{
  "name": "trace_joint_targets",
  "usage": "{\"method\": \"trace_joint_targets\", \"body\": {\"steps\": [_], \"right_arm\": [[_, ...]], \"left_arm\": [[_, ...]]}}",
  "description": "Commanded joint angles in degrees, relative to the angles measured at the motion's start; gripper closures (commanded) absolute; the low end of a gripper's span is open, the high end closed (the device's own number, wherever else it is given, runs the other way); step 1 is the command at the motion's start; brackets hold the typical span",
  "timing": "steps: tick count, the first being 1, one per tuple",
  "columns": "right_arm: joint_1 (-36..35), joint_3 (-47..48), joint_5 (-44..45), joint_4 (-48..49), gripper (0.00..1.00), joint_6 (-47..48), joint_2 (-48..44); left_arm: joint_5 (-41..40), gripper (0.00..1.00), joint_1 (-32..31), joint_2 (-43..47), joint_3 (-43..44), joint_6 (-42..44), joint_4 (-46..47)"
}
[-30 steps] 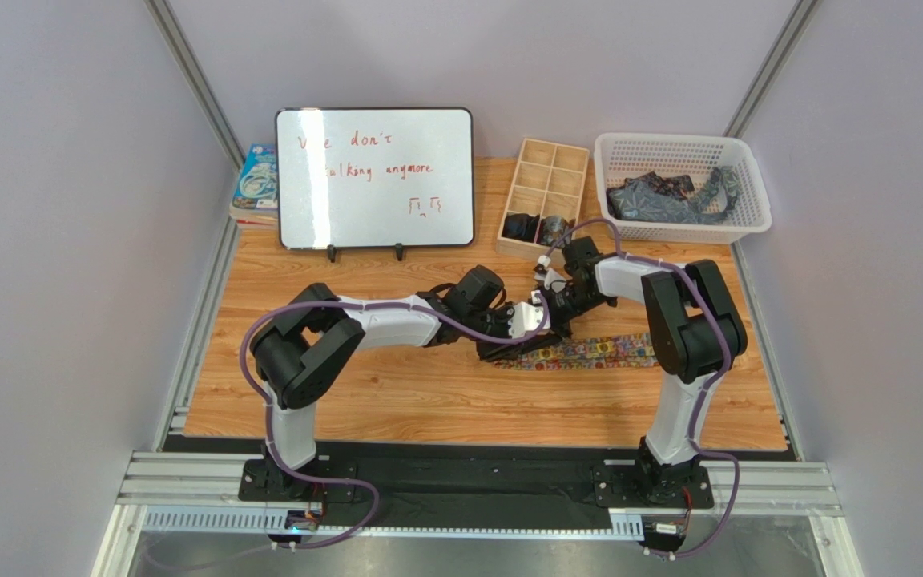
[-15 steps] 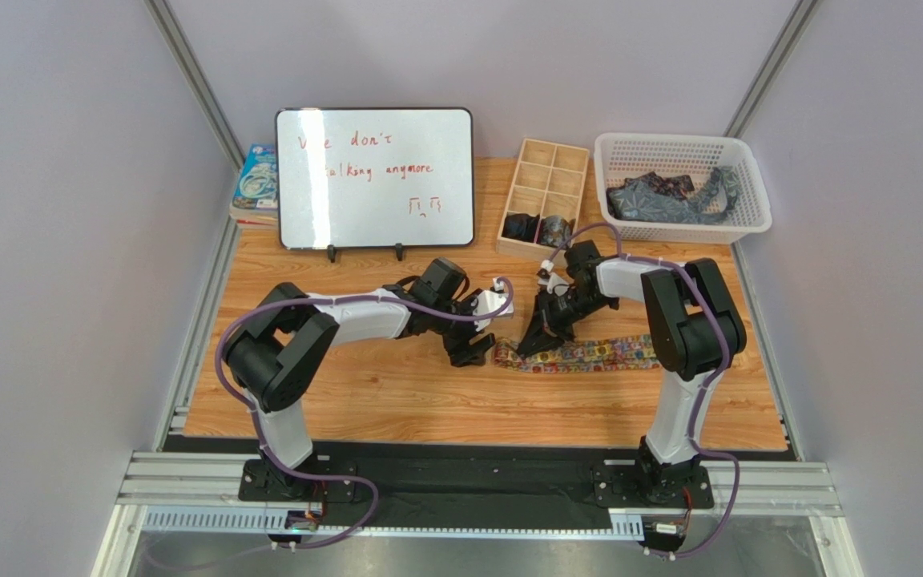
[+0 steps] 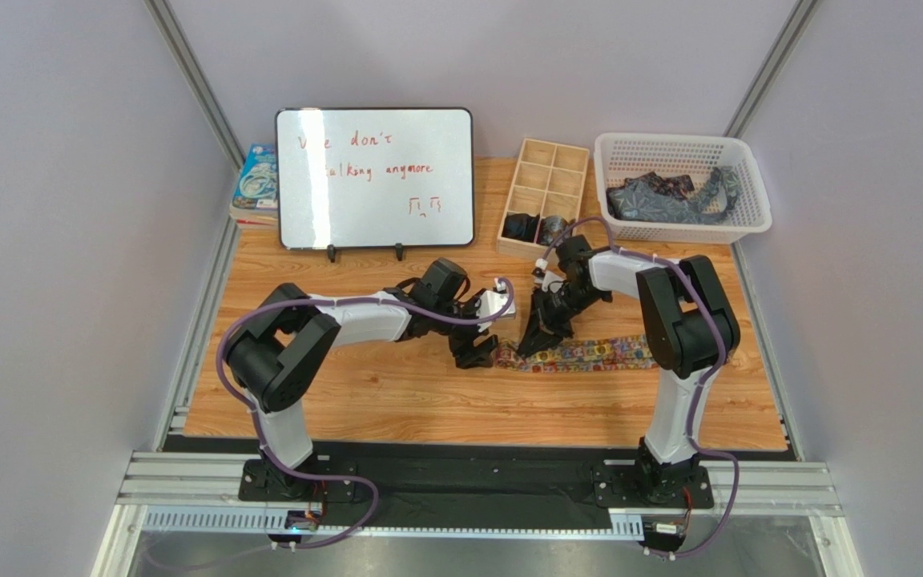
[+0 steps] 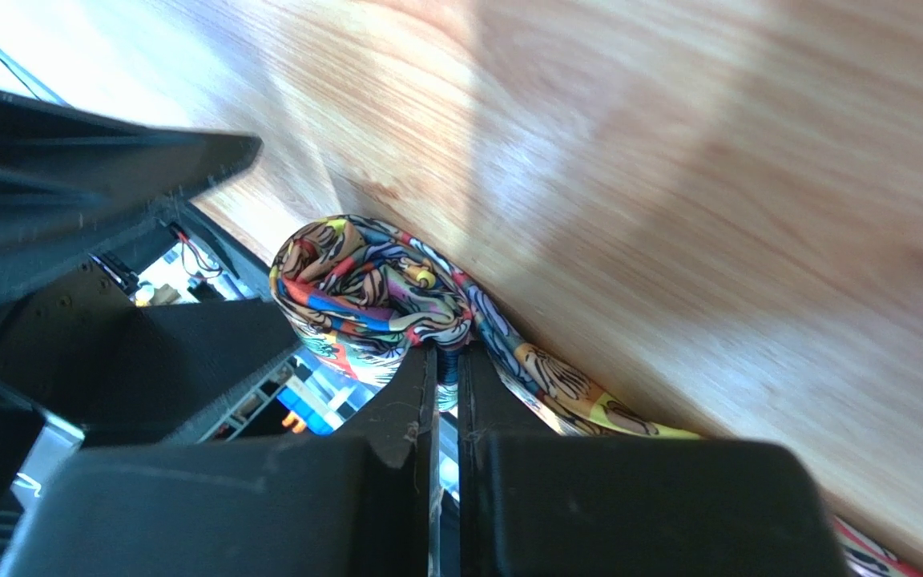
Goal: Roll the ties
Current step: Roll the tie at the center of the board.
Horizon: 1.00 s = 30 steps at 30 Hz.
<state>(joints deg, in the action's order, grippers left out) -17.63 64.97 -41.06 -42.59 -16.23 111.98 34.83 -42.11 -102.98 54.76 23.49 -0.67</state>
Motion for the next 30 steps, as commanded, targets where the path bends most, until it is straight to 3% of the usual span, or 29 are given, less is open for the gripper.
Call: {"method": "trace_joint_targets", "body": {"steps": [1, 10, 15, 20, 22, 30], "right_arm": [[-2.06, -0.37, 15.58, 2.59, 1.00, 3.31, 5.52], [-2.32, 0.34, 8.81, 8.39, 1.00, 2.34, 9.22], [-2.32, -0.46, 5.91, 12.35, 1.00, 0.68, 9.66], [-1.97, -0.28, 4.50, 13.85, 1.00, -0.12, 8.87], [-1.10, 0.33, 3.62, 12.45, 1.00, 0.32, 7.99], [2.60, 4.12, -0.60, 1.82, 0.67, 1.90, -0.96]], "left_arm": [[3.58, 0.21, -0.96, -2.13, -0.10, 1.21, 7.87], [5.08, 0.23, -2.63, -3.46, -3.78, 0.51, 14.36], [2.53, 0.43, -4.21, -3.81, -5.37, -0.81, 16.05], [-2.21, 0.67, -5.18, -3.37, -4.50, 2.17, 10.87], [-4.41, 0.73, -5.27, -3.19, -3.96, 3.32, 7.28], [-8.02, 0.71, -5.62, -3.63, -3.17, 5.08, 0.93]]}}
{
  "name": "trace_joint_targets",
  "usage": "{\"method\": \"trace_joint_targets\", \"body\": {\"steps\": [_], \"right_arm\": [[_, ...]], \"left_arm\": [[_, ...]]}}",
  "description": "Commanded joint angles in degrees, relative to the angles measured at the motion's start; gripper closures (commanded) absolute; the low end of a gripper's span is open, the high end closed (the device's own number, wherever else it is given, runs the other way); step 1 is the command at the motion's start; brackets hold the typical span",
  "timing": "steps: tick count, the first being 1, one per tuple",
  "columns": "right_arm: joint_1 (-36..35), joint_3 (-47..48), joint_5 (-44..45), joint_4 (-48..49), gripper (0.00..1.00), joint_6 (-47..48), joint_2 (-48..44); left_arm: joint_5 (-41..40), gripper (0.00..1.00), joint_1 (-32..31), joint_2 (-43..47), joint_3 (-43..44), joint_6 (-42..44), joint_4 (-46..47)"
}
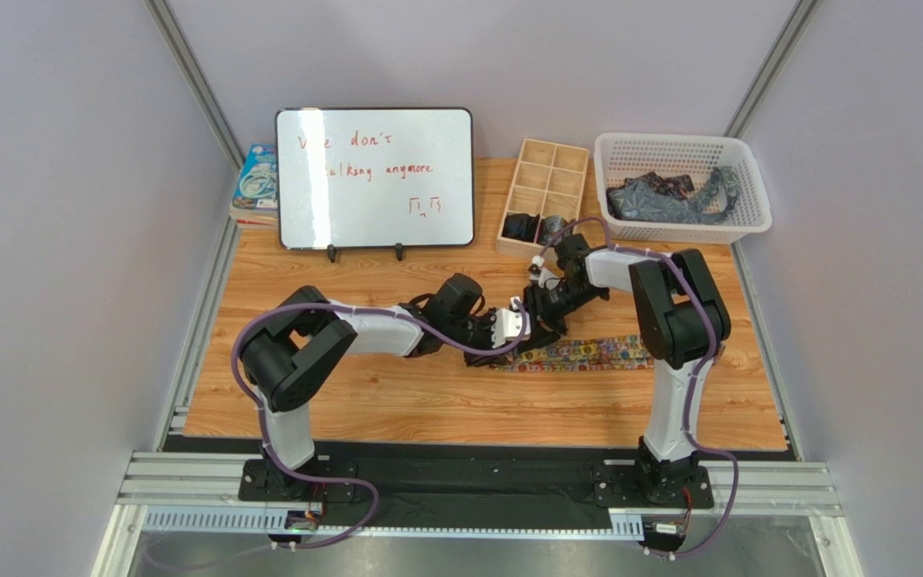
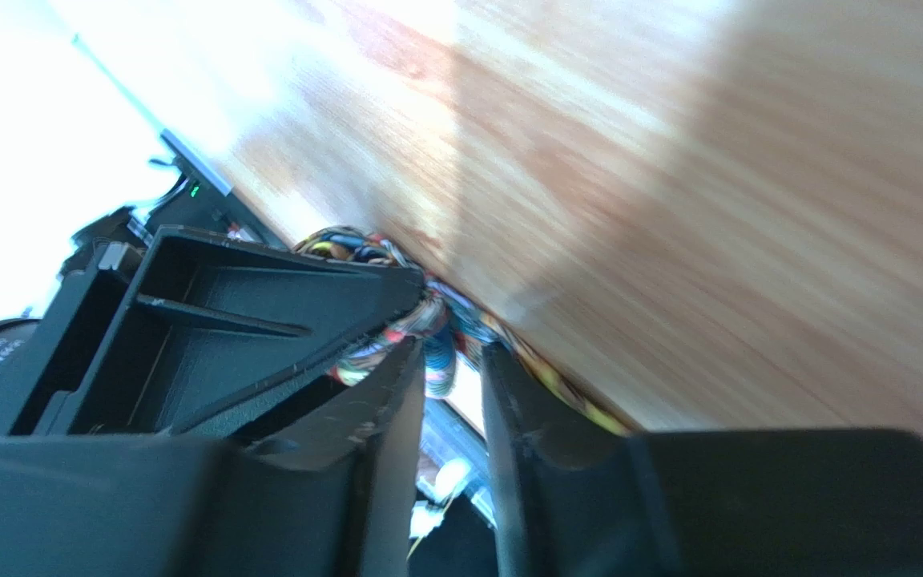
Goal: Roll the ties
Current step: Roll the tie at the center of the board.
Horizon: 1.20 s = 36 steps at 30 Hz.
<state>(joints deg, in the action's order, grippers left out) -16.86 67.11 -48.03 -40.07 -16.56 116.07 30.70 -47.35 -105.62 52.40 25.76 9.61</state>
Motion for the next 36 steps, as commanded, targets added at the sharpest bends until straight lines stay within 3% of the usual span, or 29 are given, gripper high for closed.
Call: {"method": "trace_joint_targets", "body": {"steps": [1, 8, 18, 21, 23, 26, 29, 33, 36], "right_arm": [[1.75, 1.71, 5.94, -1.32, 0.66, 1.97, -5.59], [-1.06, 0.65, 4.44, 0.26, 0.71, -0.93, -4.72], [-3.79, -0.14, 2.06, 2.63, 0.65, -2.95, -2.78], [-4.49, -0.49, 2.50, 3.34, 0.72, -3.48, -1.82], [-4.58, -0.49, 4.42, 3.51, 0.83, -2.44, 0.02], [-4.23, -0.14, 6.36, 2.28, 0.99, -1.11, 1.96], [-4.32, -0.14, 8.12, 1.58, 1.00, 0.12, 2.76], [-4.32, 0.04, 10.76, 0.79, 1.00, 1.44, 3.37], [-4.32, 0.56, 12.43, 0.18, 1.00, 1.70, 4.07]], "left_arm": [[-3.98, 0.70, -0.37, -1.16, -0.64, 2.72, -9.34], [-4.68, 0.67, -0.28, -2.22, 1.47, 2.72, -11.54], [-5.30, 0.66, -0.37, -2.66, 1.91, 2.54, -12.33], [-5.56, 0.66, -0.37, -2.92, 1.91, 2.28, -12.24], [-5.74, 0.64, -0.37, -2.83, 2.00, 2.02, -12.24], [-6.26, 0.58, -0.37, -2.48, 2.18, 1.31, -12.68], [-6.70, 0.52, -0.20, -1.96, 2.27, 0.00, -12.59], [-5.56, 0.34, 1.12, 1.11, 1.92, -2.72, -12.33], [-3.55, 0.29, 2.61, 4.79, 0.07, -4.75, -10.84]]}}
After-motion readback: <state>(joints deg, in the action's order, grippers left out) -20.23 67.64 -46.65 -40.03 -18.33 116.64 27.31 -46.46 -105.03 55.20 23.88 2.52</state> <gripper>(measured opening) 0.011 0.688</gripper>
